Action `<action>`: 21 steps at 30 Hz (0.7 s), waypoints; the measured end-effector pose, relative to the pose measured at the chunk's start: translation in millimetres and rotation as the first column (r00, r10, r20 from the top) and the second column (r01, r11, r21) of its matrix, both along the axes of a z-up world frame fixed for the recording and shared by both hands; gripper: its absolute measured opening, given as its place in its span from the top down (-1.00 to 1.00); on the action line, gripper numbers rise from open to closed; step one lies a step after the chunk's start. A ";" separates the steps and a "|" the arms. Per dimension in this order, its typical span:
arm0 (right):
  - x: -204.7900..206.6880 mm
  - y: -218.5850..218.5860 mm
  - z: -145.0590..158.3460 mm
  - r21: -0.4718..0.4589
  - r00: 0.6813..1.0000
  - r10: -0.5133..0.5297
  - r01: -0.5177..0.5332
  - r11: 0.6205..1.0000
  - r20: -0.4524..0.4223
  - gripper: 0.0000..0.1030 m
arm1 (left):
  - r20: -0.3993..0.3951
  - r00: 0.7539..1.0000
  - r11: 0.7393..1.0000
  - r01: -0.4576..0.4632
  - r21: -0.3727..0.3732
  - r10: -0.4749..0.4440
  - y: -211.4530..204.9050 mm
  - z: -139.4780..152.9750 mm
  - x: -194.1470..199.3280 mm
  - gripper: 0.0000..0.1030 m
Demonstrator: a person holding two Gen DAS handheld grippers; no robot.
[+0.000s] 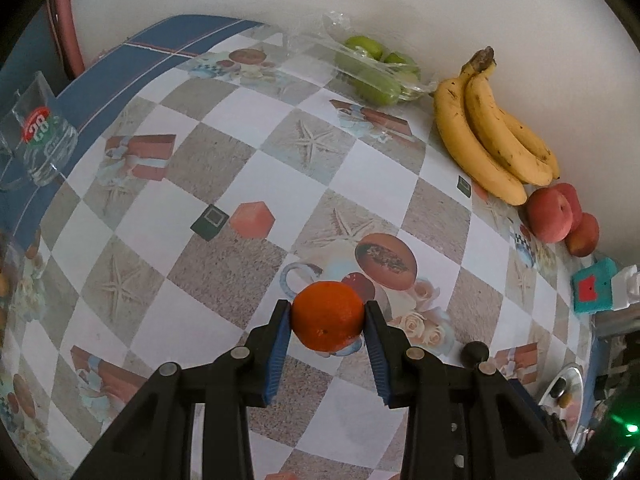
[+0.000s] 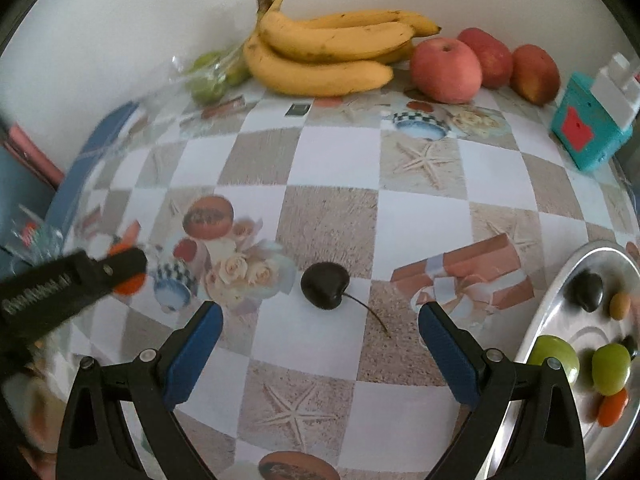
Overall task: Organize fruits
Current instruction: 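Move the right tool to the dark stemmed plum and close on it while the left tool holds the mandarin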
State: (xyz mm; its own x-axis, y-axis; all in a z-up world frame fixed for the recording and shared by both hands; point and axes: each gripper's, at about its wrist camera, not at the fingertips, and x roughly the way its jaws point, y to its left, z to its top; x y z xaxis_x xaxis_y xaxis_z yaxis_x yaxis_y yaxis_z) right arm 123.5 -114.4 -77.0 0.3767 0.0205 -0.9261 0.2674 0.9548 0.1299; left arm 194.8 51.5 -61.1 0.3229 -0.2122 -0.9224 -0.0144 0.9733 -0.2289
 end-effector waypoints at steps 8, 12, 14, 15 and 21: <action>6.5 8.4 -17.7 -0.046 0.999 0.031 -0.032 0.998 -0.026 -0.91 | -0.016 1.000 1.000 -0.002 -0.030 0.001 2.7 -3.8 1.2 0.24; 11.6 9.3 -20.3 -0.102 0.999 0.026 -0.029 0.994 -0.031 -0.91 | -0.022 1.000 0.999 -0.007 -0.039 0.006 6.4 -4.9 1.9 0.25; 13.6 10.3 -22.2 -0.128 0.999 0.026 -0.031 0.991 -0.040 -0.91 | -0.025 1.000 0.999 -0.009 -0.045 0.008 7.9 -5.6 2.6 0.25; 14.4 10.9 -23.7 -0.148 0.999 0.020 -0.027 0.989 -0.049 -0.91 | -0.026 1.000 0.999 -0.009 -0.048 0.008 8.1 -5.4 2.5 0.25; 16.7 8.6 -25.9 -0.148 0.998 -0.011 0.003 0.989 -0.056 -0.92 | -0.031 0.999 0.998 -0.005 -0.062 0.003 8.2 -5.5 2.5 0.25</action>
